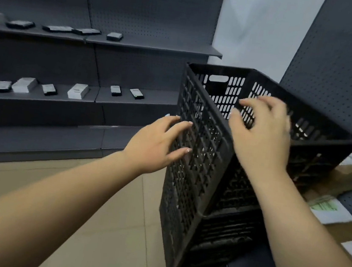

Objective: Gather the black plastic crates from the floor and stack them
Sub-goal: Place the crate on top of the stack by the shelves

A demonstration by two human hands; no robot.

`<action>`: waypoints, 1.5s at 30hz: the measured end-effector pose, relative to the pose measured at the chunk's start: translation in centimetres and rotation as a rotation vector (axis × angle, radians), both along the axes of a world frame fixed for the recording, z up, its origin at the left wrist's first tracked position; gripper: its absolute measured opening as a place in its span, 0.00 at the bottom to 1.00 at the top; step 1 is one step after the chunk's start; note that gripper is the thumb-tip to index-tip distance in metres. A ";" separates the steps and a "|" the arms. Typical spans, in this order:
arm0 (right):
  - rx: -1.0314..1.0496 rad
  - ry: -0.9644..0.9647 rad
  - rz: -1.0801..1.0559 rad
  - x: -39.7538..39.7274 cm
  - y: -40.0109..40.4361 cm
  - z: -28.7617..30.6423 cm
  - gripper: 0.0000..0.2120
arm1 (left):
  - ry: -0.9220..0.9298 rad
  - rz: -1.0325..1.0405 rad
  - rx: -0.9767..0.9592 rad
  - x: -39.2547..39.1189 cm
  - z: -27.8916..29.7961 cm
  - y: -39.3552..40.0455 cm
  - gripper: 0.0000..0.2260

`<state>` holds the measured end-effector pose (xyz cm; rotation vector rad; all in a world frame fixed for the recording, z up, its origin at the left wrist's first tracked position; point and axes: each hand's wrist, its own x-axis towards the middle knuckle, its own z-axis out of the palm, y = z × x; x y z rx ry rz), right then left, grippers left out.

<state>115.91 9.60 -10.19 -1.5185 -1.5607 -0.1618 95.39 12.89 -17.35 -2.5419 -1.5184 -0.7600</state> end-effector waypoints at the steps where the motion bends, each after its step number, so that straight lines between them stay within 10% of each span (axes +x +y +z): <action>1: -0.051 -0.057 -0.019 -1.4 -0.1 0.2 0.16 | 0.013 -0.016 0.008 -0.8 0.7 0.8 0.28; 28: -0.529 -0.370 -0.842 -11.4 16.6 -2.3 0.26 | 0.225 -0.595 0.127 -2.8 6.2 32.7 0.33; 45: -0.733 -0.117 -1.255 -15.3 20.6 -3.4 0.40 | 0.339 -0.967 0.162 -1.1 4.7 36.8 0.28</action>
